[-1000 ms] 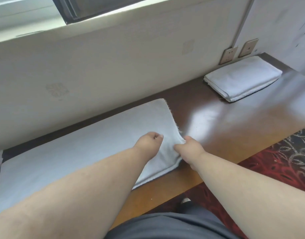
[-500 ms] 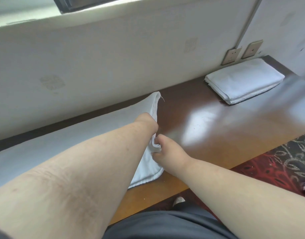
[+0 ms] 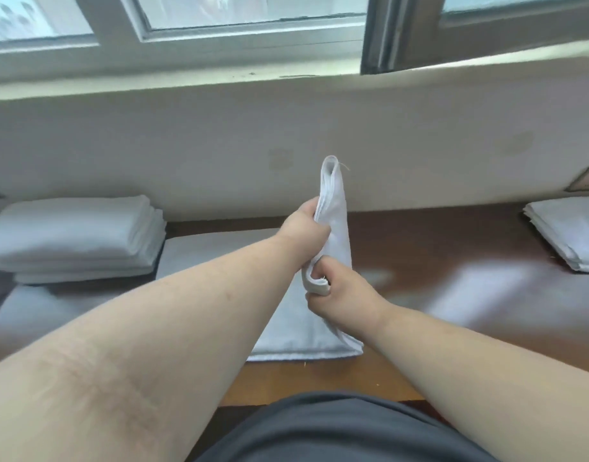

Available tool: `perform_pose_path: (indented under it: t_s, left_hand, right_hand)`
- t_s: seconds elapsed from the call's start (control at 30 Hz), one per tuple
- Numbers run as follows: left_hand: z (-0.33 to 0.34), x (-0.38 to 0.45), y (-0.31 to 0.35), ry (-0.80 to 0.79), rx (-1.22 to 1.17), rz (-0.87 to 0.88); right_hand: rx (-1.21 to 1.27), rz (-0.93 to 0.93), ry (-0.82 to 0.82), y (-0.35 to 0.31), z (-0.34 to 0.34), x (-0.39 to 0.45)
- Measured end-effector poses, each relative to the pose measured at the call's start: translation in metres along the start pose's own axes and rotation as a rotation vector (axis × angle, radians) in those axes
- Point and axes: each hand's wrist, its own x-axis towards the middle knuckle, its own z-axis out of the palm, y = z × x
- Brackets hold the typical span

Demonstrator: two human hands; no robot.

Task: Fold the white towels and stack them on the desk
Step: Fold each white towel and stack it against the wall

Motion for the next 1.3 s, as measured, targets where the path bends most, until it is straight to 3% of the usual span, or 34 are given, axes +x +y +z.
perform_pose_path:
  t_s: [0.33,0.73,0.87,0.97,1.07,1.13,1.17,1.23,1.3]
  left_hand:
    - [-0.153,-0.038,-0.079,0.038,-0.161,-0.077]
    - [-0.242,-0.021,-0.196,0.083,0.036,-0.236]
    - [-0.241,-0.003,-0.237,0.113,0.263,-0.348]
    - [-0.233,0.000,-0.251,0.091,0.337,-0.417]
    - [-0.216,-0.007,-0.248,0.135,0.565,-0.448]
    - [-0.200,-0.018,-0.241,0.187,0.776,-0.354]
    - [-0.187,-0.024,-0.240,0.158,0.818,-0.277]
    - [-0.155,-0.037,-0.239,-0.004,0.787,-0.191]
    - [-0.123,-0.048,-0.239,-0.174,0.793,-0.231]
  right_hand:
    - [-0.012,-0.046,-0.290,-0.094,0.113,0.030]
    - [-0.226,-0.095,-0.440,-0.107,0.242,0.089]
    - [-0.234,-0.015,-0.578,-0.091,0.267,0.092]
    - [-0.313,-0.016,-0.660,-0.075,0.264,0.080]
    - [-0.433,-0.085,-0.356,-0.054,0.226,0.093]
    - [-0.550,-0.057,-0.181,-0.030,0.186,0.109]
    - [-0.654,-0.023,-0.183,-0.015,0.166,0.117]
    - [-0.880,0.083,-0.365,0.017,0.131,0.121]
    - [-0.962,0.161,-0.540,0.042,0.110,0.114]
